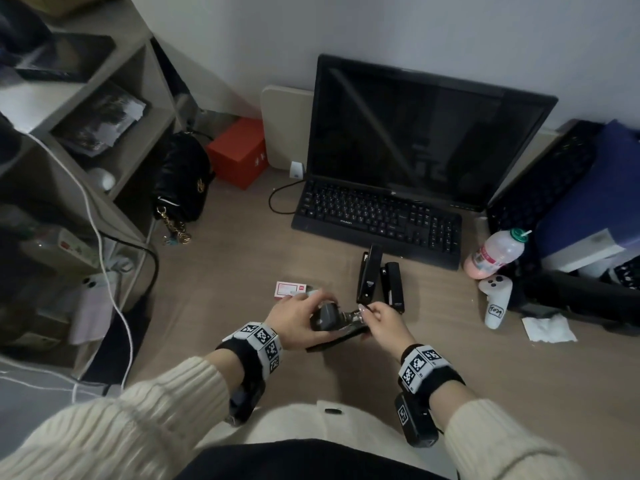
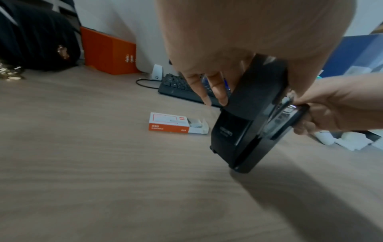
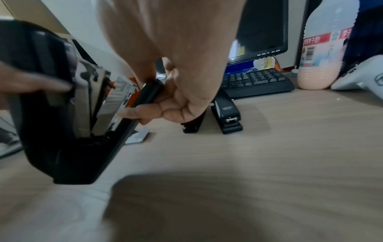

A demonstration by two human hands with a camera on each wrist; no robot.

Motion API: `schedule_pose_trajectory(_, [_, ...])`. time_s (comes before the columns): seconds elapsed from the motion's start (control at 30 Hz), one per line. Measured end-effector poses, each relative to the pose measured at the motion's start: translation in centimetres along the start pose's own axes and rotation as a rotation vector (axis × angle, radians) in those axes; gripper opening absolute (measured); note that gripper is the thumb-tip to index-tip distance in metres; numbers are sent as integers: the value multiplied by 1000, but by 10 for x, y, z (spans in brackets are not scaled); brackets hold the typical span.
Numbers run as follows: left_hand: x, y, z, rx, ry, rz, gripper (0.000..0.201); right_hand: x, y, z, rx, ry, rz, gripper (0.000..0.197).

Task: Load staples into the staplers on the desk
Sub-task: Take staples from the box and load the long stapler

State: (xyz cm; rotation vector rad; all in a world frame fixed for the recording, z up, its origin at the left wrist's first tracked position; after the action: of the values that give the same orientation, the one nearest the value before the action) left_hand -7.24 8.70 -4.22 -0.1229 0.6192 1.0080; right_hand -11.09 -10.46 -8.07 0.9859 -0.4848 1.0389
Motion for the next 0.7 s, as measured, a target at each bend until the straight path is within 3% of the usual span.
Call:
schedule_pose_trajectory(0.1, [-7,-2,0,-48,-85,22,61,9,1,-4,2,24,38,27])
schedule_pose_trajectory(0.23, [-7,-4,3,-14,-165,16,56,2,-1,4,-22,43,9,29])
schedule_pose_trajectory(0.5, [9,-8,5,21,-23,83,49,-24,4,20,-76,-63,-98,17])
schedule_pose_trajectory(0.7, [27,-7,9,69,55,68,71,-51,-4,16,-83,-88,-145,27])
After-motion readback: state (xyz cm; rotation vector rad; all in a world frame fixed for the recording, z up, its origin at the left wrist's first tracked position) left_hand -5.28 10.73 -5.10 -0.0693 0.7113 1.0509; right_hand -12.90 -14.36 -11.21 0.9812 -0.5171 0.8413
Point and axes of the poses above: each hand's wrist, its own y-axis away from the middle knuckle, its own z-axis out of the back of the hand, x = y × z, the point moved 5 cm from there along -y, towards the middle knuckle, and after that the axes turned 1 degree about -x, right-handed, at the moved point
